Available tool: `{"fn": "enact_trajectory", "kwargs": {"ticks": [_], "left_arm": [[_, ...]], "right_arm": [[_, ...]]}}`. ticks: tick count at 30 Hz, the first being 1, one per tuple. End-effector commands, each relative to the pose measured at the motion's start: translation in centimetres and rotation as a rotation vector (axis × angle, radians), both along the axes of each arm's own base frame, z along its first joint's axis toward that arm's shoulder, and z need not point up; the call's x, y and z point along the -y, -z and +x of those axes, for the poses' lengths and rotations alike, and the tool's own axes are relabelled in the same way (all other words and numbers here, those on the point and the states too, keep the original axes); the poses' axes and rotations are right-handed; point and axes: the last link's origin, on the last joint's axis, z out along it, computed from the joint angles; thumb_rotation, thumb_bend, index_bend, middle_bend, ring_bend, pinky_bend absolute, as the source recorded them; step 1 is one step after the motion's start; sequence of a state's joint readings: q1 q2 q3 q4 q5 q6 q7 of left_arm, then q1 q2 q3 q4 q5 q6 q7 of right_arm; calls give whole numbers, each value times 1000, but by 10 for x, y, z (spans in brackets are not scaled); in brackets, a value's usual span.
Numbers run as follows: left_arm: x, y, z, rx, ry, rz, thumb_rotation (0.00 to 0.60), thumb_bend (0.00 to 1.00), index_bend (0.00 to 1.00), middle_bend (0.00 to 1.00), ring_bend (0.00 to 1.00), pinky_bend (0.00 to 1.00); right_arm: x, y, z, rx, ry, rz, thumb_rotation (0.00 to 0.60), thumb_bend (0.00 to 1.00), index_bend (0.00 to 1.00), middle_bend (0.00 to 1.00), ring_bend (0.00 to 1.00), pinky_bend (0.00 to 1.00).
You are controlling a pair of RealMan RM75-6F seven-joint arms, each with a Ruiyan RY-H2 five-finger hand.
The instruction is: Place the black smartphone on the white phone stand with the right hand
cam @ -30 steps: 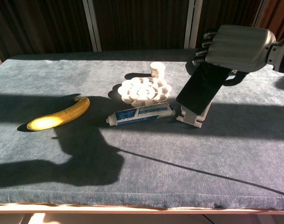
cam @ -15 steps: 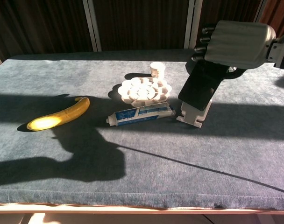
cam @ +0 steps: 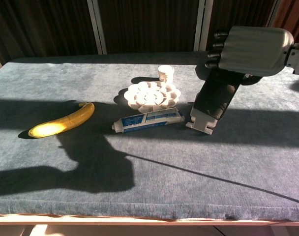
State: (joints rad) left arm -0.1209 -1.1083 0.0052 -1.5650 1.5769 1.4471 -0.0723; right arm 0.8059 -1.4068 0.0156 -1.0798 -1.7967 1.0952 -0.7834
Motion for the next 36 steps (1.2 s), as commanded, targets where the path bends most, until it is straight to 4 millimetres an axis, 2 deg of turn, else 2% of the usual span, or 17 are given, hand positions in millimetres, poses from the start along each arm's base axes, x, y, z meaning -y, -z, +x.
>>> {"fn": "enact_trajectory", "kwargs": {"ticks": [1, 36], "left_arm": [[0, 0, 0, 2, 1, -4, 600, 378, 0, 0, 0, 0], [4, -1, 2, 17, 31, -38, 600, 378, 0, 0, 0, 0]], "right_arm": [[1, 1, 0, -3, 6, -15, 600, 293, 1000, 800, 590, 368], [-9, 40, 16, -105, 7, -26, 600, 291, 1000, 800, 590, 337]]}}
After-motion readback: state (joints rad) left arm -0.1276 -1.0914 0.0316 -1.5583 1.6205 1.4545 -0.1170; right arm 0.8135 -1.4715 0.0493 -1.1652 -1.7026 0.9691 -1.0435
